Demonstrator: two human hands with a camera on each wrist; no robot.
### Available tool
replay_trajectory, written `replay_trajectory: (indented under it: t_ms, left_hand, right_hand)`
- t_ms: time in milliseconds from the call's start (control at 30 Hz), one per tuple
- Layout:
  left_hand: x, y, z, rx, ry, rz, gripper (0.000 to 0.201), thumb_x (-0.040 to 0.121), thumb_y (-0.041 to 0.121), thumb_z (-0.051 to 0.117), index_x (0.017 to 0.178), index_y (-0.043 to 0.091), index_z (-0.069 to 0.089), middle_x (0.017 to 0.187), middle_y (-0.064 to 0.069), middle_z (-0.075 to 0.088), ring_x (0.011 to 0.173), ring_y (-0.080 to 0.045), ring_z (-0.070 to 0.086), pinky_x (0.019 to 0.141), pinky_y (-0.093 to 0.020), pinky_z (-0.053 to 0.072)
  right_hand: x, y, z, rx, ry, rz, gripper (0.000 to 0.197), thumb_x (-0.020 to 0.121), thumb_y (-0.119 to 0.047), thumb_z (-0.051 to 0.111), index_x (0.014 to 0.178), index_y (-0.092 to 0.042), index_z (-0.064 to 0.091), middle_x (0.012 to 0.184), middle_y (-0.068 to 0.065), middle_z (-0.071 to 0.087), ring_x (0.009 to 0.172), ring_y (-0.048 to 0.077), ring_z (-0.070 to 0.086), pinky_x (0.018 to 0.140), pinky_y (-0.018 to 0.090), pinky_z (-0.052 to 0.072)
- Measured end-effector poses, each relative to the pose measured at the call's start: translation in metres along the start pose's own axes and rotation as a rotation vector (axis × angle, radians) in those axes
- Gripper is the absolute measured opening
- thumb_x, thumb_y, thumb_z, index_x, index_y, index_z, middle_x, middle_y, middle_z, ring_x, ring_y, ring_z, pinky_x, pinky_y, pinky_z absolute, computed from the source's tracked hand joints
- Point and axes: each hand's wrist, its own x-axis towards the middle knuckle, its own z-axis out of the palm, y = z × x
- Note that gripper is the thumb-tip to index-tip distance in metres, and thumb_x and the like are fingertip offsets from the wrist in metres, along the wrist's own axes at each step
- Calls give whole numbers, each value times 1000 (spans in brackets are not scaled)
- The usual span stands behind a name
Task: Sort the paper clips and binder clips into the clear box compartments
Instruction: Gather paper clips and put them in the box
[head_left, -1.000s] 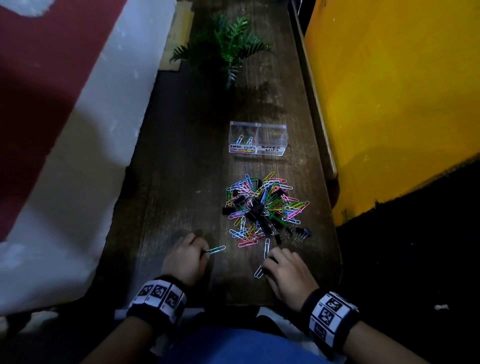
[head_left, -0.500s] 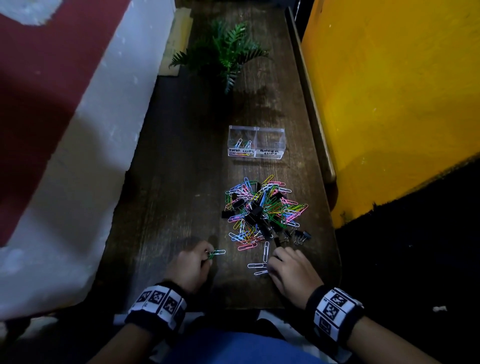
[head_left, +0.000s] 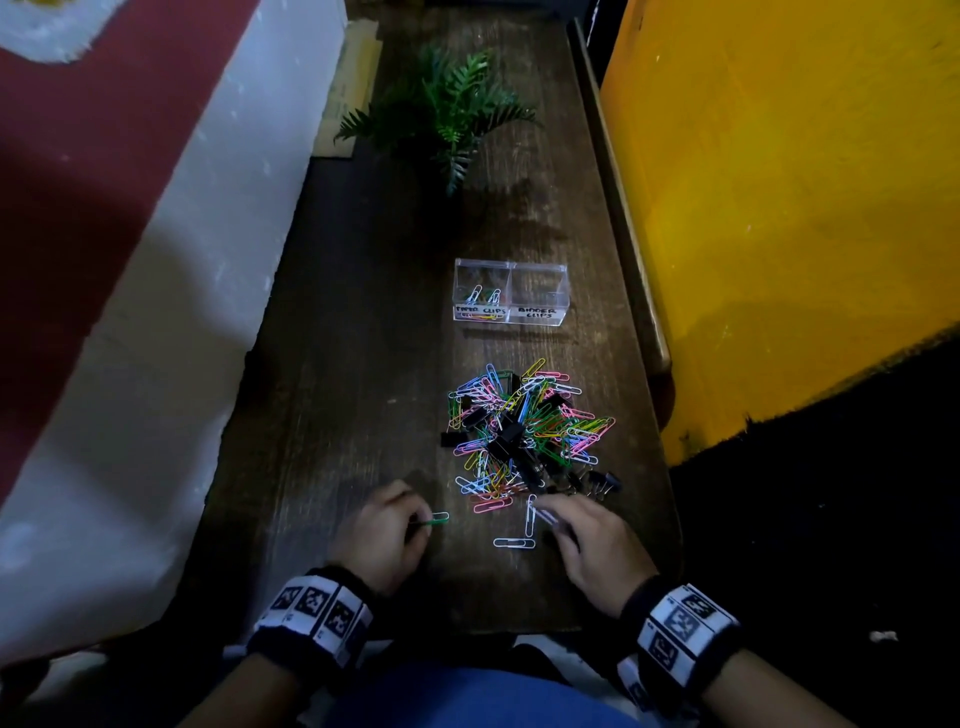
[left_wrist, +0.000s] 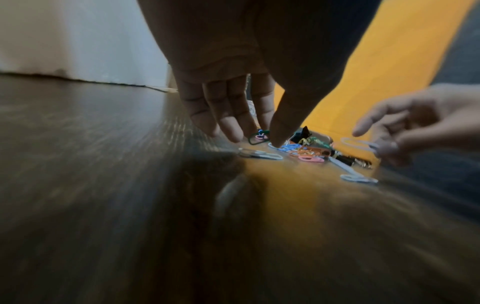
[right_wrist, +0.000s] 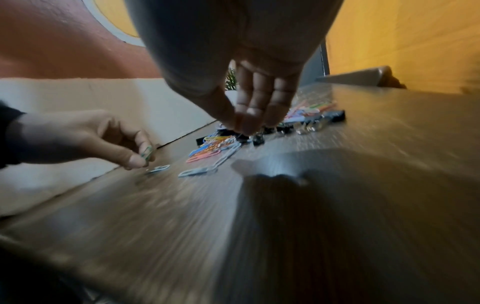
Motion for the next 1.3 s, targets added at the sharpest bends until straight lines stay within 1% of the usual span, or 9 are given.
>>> replay_trajectory:
  t_ms: [133,300,433,500,633,833,1000,1133,1300]
  left_hand:
    - [9,-1,-2,99,-54,60,4,78,27,63,81,28,62,94,11,55,86,-15,58,70,-28,47]
    - [19,5,-8,167,-144,56,11,86,29,57,96,29,62,104,8,55,100,-17,56,76,-32,47]
    - [20,10,-12,205,-217,6,22,90,33,54,111,32,59,112,9,54,107,-16,54,82,-31,46]
    - [23,13,-14,210,-256,-41,24,90,33,53,114,32,57,114,9,54,107,-16,55,82,-30,46]
    - [32,19,-17,233,-358,-123,12,90,30,52,100,26,57,111,4,58,104,-18,58,80,-28,43]
    - [37,20,-18,279,-454,-125,13,91,24,49,103,23,53,119,0,52,112,-22,54,89,-34,43]
    - [35,21,-22,226,-372,-114,15,95,31,43,101,23,54,109,-2,61,102,-23,59,81,-32,45]
    - [50,24,-35,37,-108,-170,6,86,33,59,88,27,59,90,4,71,90,-20,66,73,-30,51]
    - [128,50,-67,-142,102,-161,8,80,27,70,84,27,63,83,5,71,80,-15,67,75,-27,53]
  right_hand:
    - [18,-7,-2,-183,-16,-4,33,68,-2,63,91,-25,66,78,1,55,65,27,59,57,30,49]
    - [21,-3,-4,-406,-213,-201,57,48,-3,81,98,-28,72,74,-4,60,61,16,60,58,25,50]
    - [25,2,-10,-483,-269,-236,35,54,-12,80,86,-25,73,72,-6,61,62,13,59,58,21,50]
    - [28,-2,-11,-475,-317,-239,24,64,-8,74,86,-19,70,76,-2,63,68,17,60,63,28,53]
    - [38,-12,-15,-543,-530,-124,29,92,-5,41,116,-7,57,113,10,57,106,28,53,94,37,40]
    - [45,-15,-14,-574,-617,-85,24,94,-6,38,114,-5,51,118,14,54,107,33,53,90,42,40]
    - [38,-8,-13,-221,-387,-97,14,97,-27,44,95,-16,53,97,1,53,90,19,52,78,32,41]
    - [43,-11,-21,133,-158,61,15,89,-19,58,75,-23,53,76,-8,56,71,7,52,66,26,44]
    - [60,-19,-28,344,-142,212,17,87,-13,61,73,-22,60,70,-5,65,70,5,60,70,26,48]
